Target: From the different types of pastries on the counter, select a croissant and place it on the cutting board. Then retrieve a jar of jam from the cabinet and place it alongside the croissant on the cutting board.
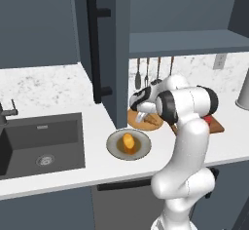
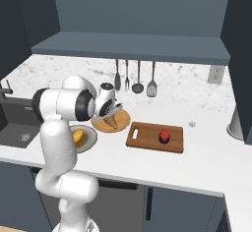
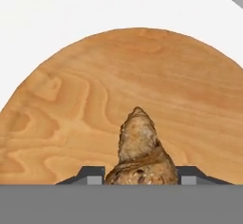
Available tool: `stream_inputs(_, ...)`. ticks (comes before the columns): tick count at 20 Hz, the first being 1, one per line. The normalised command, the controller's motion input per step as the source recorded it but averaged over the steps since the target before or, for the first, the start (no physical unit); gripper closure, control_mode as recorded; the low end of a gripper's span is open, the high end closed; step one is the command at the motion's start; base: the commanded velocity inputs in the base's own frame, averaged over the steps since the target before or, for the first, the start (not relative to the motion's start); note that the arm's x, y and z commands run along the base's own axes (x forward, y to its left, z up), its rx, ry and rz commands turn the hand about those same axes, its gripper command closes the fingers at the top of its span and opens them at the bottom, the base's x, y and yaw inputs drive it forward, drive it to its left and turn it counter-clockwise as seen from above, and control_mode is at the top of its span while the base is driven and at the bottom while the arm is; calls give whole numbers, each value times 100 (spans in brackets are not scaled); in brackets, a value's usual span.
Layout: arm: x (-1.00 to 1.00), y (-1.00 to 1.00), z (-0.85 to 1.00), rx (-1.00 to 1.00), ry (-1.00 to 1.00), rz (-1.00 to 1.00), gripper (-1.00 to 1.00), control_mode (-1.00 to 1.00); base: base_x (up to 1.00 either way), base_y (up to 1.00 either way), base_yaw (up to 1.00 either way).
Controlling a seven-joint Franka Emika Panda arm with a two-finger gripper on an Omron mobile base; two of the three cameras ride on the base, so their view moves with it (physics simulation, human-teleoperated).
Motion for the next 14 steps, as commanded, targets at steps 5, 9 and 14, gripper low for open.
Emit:
stream_inputs(5,-23,0,61,2,-12,0,100,-100,0,0,0)
stream_inputs(9,9,0,100,10,1,0,100,-100,0,0,0)
stream_inputs(14,7,-6,96,6,18,0,100,-100,0,0,0)
